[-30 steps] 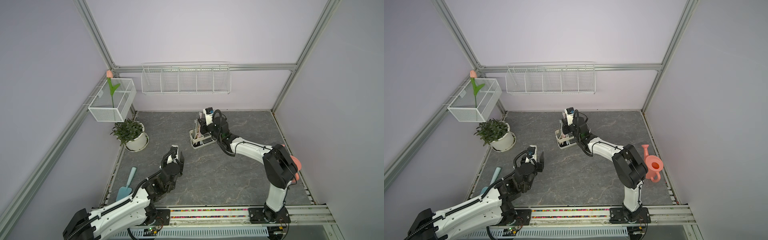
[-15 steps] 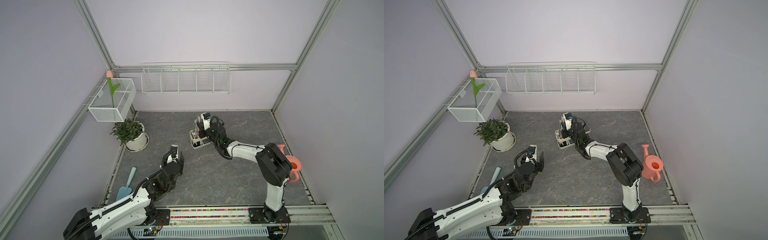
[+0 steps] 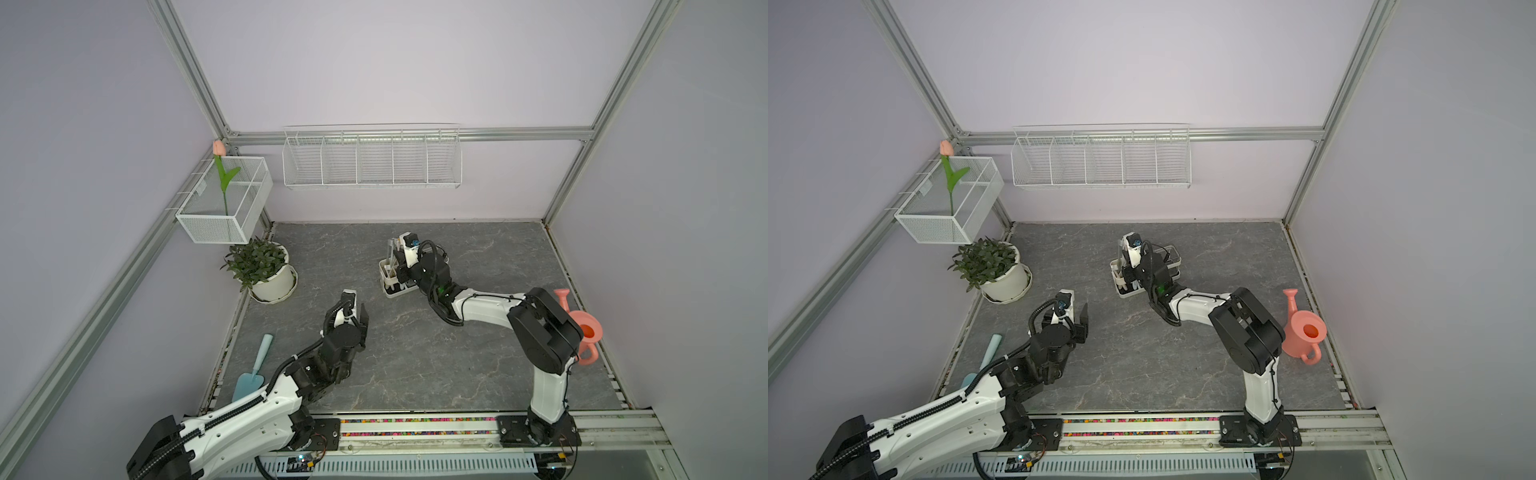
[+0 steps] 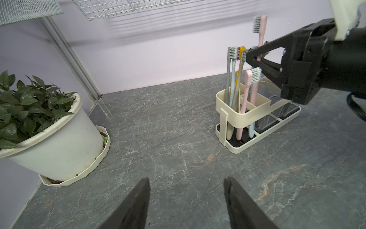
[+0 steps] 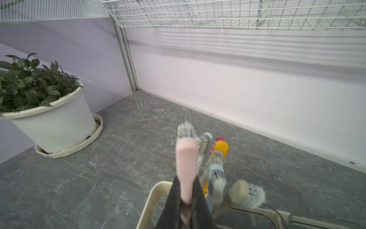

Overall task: Place the toothbrush into the toothbrush holder
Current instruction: Place the toothbrush in the toothbrush holder.

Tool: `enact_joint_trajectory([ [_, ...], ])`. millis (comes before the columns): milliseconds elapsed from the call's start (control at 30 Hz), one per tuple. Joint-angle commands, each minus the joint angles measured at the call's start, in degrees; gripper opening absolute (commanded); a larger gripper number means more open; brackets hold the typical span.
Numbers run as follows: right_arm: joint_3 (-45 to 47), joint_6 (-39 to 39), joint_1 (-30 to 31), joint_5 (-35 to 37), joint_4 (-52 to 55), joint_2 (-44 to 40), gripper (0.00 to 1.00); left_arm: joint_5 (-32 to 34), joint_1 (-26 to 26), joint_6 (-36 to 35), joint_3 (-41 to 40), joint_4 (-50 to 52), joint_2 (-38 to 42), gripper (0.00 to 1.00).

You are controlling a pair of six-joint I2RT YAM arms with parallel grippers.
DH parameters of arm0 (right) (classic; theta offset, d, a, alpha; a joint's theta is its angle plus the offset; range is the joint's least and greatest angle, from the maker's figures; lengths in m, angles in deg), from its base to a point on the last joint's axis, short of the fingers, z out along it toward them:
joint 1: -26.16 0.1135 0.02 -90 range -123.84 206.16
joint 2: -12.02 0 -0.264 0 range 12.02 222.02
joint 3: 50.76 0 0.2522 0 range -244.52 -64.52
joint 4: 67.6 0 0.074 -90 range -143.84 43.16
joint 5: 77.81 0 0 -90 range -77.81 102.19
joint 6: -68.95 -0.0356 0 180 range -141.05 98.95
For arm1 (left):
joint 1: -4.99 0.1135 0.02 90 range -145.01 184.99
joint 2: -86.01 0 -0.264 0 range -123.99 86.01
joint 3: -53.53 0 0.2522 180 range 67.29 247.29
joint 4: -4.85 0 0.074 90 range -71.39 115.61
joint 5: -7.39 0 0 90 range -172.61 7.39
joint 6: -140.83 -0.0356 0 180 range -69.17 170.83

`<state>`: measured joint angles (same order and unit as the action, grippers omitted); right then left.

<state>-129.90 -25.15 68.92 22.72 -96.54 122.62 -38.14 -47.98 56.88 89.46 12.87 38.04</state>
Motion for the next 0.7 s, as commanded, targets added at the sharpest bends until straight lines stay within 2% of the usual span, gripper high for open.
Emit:
enact_joint_trajectory([
  [0,1.7,2.1,1.0,1.8,-4.5,1.0,0.07,-0.7,0.3,1.5,-0.6,-0.9,-0.1,0.63],
  [667,4.2,5.0,3.1,7.3,-16.0,6.4,0.07,-1.8,0.3,1.5,-0.4,-0.7,-0.3,0.63],
])
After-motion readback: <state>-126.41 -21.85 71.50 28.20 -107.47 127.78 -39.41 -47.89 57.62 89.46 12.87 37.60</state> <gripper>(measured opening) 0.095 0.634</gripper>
